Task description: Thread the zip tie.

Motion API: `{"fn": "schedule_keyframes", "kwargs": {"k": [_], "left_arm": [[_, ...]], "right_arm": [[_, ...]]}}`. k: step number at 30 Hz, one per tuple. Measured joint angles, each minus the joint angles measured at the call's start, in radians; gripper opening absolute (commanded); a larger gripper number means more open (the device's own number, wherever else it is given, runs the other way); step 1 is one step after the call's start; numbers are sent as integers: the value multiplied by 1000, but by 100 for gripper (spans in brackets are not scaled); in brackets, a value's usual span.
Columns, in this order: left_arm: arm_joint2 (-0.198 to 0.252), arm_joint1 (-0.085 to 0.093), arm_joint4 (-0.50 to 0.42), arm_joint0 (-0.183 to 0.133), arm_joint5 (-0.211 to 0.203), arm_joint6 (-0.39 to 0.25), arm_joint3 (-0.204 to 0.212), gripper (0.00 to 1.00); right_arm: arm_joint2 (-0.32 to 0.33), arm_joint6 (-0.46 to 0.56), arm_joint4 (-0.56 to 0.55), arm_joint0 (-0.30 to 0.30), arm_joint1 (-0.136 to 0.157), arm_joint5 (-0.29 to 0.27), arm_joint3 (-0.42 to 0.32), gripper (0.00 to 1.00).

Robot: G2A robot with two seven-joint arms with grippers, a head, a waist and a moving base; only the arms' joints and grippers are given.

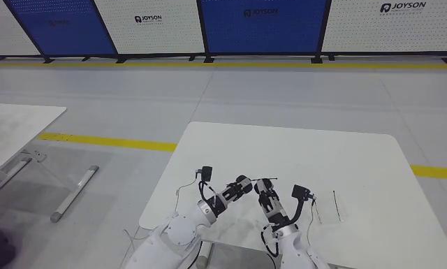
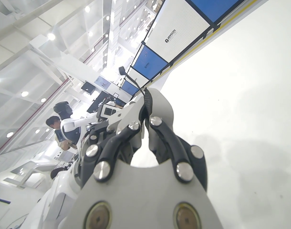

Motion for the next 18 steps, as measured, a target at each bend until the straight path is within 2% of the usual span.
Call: {"fn": "schedule_keyframes", "kwargs": {"k": [7,18], "left_arm": [[-2,2,-6,5,-7,-12,-4,0],[0,2,8,8,-10,6,-4,0]], "right_arm": [[6,25,5,4,2,-2,2,0],[11,11,-9,-6,4,0,-10,0]]}}
